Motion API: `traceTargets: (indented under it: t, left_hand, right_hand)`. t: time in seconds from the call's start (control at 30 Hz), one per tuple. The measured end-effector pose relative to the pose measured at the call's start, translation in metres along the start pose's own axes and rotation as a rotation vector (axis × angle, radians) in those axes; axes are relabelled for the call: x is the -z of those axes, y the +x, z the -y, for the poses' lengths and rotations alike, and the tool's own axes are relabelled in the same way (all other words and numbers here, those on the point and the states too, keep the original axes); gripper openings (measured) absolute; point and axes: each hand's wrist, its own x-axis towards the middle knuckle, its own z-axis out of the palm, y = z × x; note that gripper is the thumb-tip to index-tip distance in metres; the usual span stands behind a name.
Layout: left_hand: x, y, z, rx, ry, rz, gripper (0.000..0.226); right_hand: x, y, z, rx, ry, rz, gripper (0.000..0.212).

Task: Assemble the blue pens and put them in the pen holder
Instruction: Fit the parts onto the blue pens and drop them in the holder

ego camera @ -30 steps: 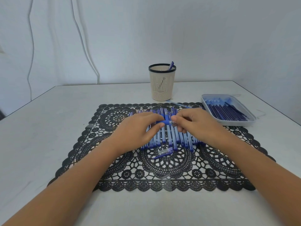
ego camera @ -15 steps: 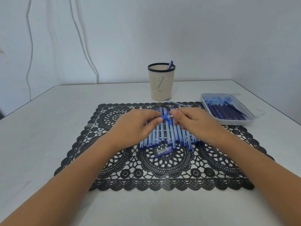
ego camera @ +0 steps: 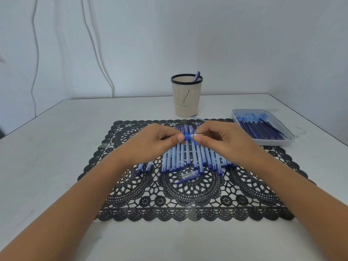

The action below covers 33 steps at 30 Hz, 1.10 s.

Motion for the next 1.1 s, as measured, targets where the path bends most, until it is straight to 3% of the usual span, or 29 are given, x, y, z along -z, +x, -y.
traceTargets:
  t: [0.17,0.3,0.47,0.57,0.77,0.83,0.93,1.1]
  left_hand:
    - [-0.004,0.000,0.006,0.004,0.171,-0.036,0.020]
    - [-0.005,0.000,0.006,-0.003,0.200,-0.065,0.021]
    - [-0.006,0.000,0.007,-0.021,0.217,-0.072,0.023]
    - [-0.006,0.000,0.010,-0.018,0.215,-0.075,0.022]
    - [-0.007,0.001,0.009,-0.036,0.225,-0.077,0.022]
    - [-0.007,0.001,0.010,-0.036,0.225,-0.082,0.023]
    - [-0.007,0.001,0.011,-0.033,0.223,-0.085,0.023]
    - [-0.006,0.001,0.012,-0.022,0.222,-0.069,0.024]
  right_hand:
    - [-0.001,0.001,0.003,-0.150,-0.057,0.063,0.028]
    - [-0.002,0.001,0.003,-0.151,0.019,0.068,0.006]
    - [-0.001,0.001,0.006,-0.197,0.014,0.057,0.027]
    - [-0.002,0.001,0.005,-0.183,0.055,0.055,0.006]
    - [-0.001,0.000,0.010,-0.212,0.023,0.071,0.023]
    - [-0.002,0.000,0.009,-0.204,0.053,0.076,0.010]
    - [-0.003,0.001,0.006,-0.225,0.099,0.066,0.016]
    - [-0.005,0.002,0.007,-0.194,0.060,-0.022,0.008]
